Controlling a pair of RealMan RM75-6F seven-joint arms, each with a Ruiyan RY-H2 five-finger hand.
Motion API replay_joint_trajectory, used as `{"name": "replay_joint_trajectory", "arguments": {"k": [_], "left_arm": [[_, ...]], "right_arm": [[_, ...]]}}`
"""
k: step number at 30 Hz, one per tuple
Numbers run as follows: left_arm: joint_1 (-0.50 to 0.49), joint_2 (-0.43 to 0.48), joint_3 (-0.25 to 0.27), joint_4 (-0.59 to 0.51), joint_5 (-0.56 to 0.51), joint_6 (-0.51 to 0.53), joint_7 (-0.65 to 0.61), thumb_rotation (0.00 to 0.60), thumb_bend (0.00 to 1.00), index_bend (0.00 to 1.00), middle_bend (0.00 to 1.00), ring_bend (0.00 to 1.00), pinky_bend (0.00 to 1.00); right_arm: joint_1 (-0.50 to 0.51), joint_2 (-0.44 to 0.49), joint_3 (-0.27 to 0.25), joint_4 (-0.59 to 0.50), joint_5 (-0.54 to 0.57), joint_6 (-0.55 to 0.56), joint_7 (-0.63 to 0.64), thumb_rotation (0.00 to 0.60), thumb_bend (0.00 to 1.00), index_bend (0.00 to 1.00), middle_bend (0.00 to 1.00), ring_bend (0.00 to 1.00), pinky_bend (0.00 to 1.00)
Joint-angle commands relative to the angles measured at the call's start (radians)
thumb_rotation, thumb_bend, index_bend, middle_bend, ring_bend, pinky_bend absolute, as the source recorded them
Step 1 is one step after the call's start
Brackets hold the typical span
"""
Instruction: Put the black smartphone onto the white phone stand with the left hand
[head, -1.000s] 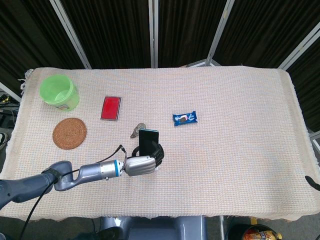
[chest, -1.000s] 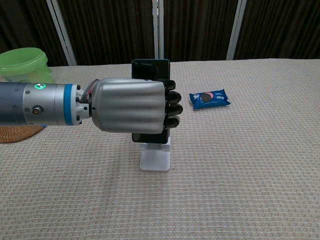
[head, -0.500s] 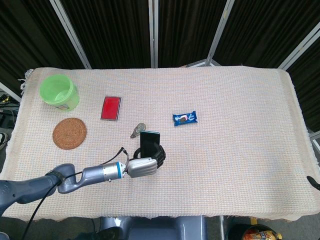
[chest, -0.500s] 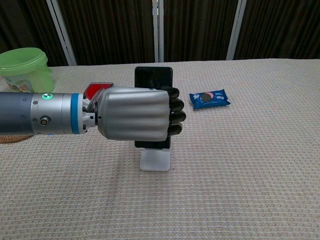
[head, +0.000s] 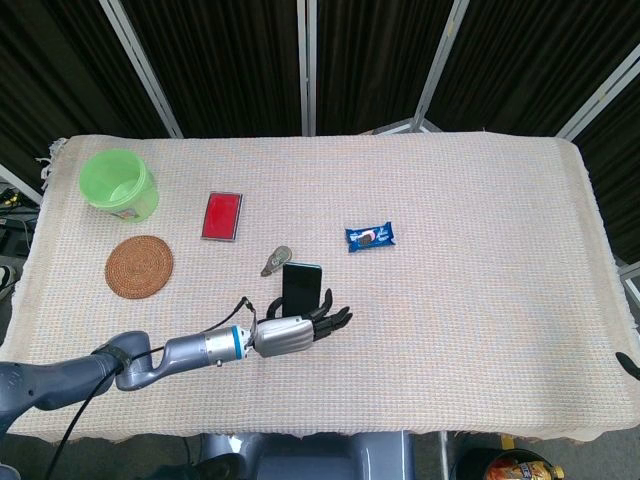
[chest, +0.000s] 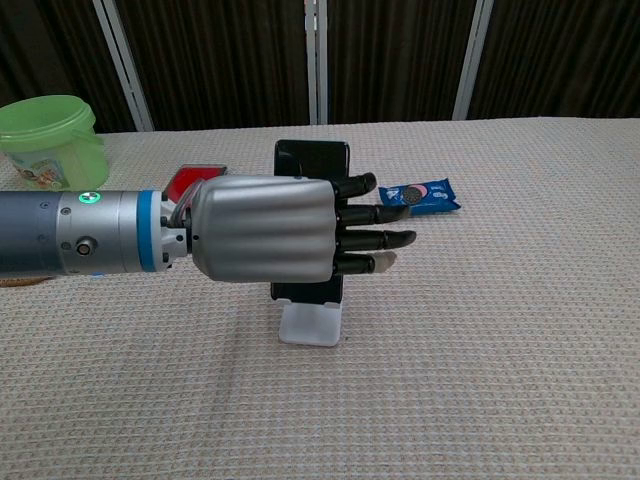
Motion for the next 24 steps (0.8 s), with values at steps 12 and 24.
{"name": "replay_joint_trajectory", "arguments": {"k": [12,24], "left_arm": [[0.254,0.143,-0.146,-0.195,-0.336,0.31,-0.176,0.6,0.0,0.0,0.0,0.0,0.03],[0.56,0.353,-0.1,-0.502,-0.67,0.407,-0.446,0.6,0.0,0.03,0.0,0.0,0.0]], "right_arm": [[-0.006,0.006,-0.013,-0.011,-0.037,0.01,0.008,0.6,0.0,0.0,0.0,0.0,0.0],[-0.008,0.008,-0.02,-0.016,-0.058,0.014,0.012,0.6,0.0,0.0,0.0,0.0,0.0]]}}
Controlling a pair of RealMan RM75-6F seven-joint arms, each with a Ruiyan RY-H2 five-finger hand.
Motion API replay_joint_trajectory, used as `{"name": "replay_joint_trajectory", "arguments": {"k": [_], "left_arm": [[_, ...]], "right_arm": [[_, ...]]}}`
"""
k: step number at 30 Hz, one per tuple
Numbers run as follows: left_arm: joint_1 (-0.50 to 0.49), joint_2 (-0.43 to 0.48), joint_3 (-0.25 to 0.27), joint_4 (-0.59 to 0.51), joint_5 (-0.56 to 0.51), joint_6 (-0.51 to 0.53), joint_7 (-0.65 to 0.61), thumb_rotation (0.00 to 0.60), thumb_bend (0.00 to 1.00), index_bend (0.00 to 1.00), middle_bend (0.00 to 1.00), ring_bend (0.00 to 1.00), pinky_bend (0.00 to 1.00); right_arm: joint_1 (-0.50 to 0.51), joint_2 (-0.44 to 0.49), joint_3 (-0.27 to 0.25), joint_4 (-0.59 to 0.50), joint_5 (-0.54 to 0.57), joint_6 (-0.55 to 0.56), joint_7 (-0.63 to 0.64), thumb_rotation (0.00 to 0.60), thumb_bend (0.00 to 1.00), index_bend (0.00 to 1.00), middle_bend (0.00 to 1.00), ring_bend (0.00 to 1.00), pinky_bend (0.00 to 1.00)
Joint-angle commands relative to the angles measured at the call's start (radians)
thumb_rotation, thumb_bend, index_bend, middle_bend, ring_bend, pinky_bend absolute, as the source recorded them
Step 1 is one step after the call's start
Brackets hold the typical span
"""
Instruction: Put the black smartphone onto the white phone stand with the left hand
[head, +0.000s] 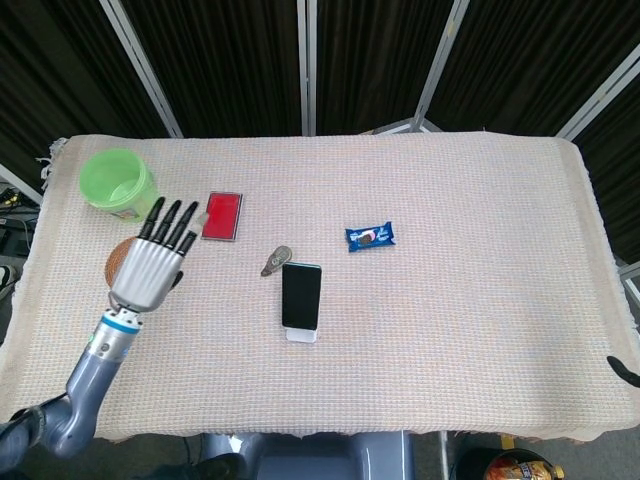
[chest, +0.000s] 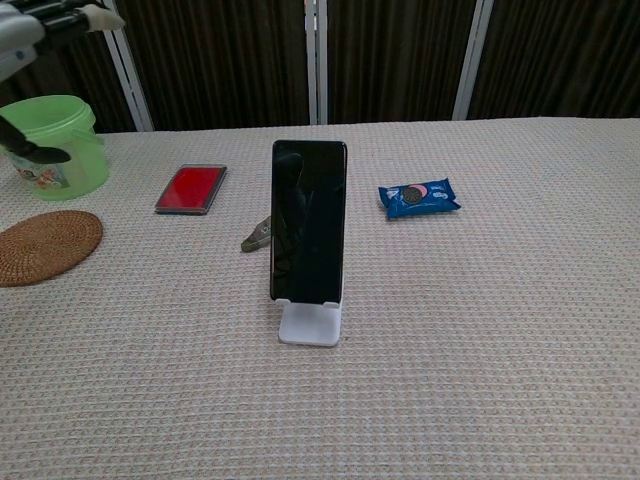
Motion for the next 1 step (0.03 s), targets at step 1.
{"name": "replay_joint_trajectory", "arguments": {"k": [1], "left_arm": [[0.122,0.12,0.063,-0.104,-0.053,0.057,-0.15,0.6,0.0,0.02,0.0,0.0,0.0]], "right_arm": [[-0.002,0.0,-0.003,-0.005,-0.008,0.004,-0.004,0.6,0.0,0.0,0.0,0.0,0.0]]}}
